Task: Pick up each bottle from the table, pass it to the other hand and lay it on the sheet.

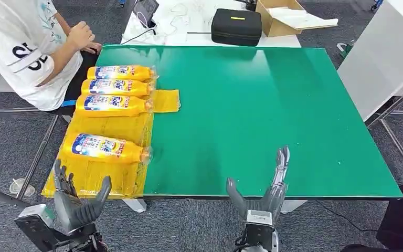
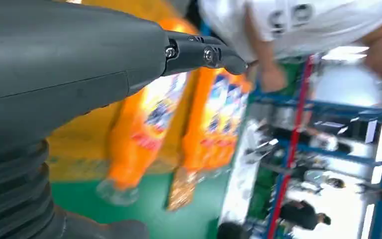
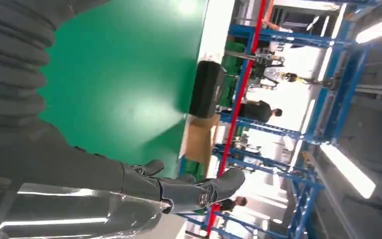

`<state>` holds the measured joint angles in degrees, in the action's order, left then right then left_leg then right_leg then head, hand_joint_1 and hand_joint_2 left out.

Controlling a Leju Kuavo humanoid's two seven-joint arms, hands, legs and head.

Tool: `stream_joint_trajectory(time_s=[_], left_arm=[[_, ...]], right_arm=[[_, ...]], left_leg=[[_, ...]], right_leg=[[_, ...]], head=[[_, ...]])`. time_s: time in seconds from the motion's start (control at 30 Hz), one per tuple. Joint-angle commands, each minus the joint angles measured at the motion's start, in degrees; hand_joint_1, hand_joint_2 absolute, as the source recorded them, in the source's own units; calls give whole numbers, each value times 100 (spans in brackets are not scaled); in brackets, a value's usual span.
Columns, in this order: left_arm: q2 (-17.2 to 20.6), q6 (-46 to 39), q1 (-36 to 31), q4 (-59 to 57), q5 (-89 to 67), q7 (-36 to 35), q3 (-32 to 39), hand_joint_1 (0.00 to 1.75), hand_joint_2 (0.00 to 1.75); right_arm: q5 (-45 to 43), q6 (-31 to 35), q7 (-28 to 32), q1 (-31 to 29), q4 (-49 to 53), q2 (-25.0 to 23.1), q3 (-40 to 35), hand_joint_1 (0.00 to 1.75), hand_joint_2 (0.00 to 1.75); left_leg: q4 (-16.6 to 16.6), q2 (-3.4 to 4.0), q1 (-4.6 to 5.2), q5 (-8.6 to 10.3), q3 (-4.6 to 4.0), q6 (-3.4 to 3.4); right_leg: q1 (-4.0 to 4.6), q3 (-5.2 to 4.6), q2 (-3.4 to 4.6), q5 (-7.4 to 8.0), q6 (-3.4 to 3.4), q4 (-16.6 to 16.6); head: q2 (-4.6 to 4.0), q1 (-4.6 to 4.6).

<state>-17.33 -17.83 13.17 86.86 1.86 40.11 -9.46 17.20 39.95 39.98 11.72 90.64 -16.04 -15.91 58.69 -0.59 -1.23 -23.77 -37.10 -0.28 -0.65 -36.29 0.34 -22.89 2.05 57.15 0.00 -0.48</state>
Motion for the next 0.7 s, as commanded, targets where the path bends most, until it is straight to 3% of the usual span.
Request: stream_joint_trajectory(time_s=[0.03,0.07,0.17,0.63,0.7], left_arm=[[-20,168,-125,-530,174,-11,-116,0,175],[-22,161,-119,-506,160,-11,-124,0,175],[-25,191,-136,-420,191,-11,-142,0,175],[-25,222,-208,-258,263,-11,-130,0,175],[-25,222,-208,-258,263,-11,-130,0,175]], right_arm=[[-30,5,2,52,-217,-60,191,0,175],[-13,5,2,53,-221,-70,196,0,175],[16,5,2,66,-229,-97,205,0,175],[33,5,2,53,-242,-94,237,0,175],[33,5,2,53,-242,-94,237,0,175]], left_leg=[[-9,3,5,-6,28,7],[-13,7,7,-14,53,12],[-7,-1,2,-3,20,6],[-4,1,2,-2,16,5],[-9,5,4,-13,48,11]], right_leg=[[-3,27,-3,-5,-4,-8],[-2,52,-3,-13,-8,-12],[0,22,-7,-3,-4,-7],[0,16,-4,-2,-4,-4],[0,48,-6,-12,-9,-8]], head=[[0,-2],[0,0],[2,-2],[0,-2],[0,-2]])
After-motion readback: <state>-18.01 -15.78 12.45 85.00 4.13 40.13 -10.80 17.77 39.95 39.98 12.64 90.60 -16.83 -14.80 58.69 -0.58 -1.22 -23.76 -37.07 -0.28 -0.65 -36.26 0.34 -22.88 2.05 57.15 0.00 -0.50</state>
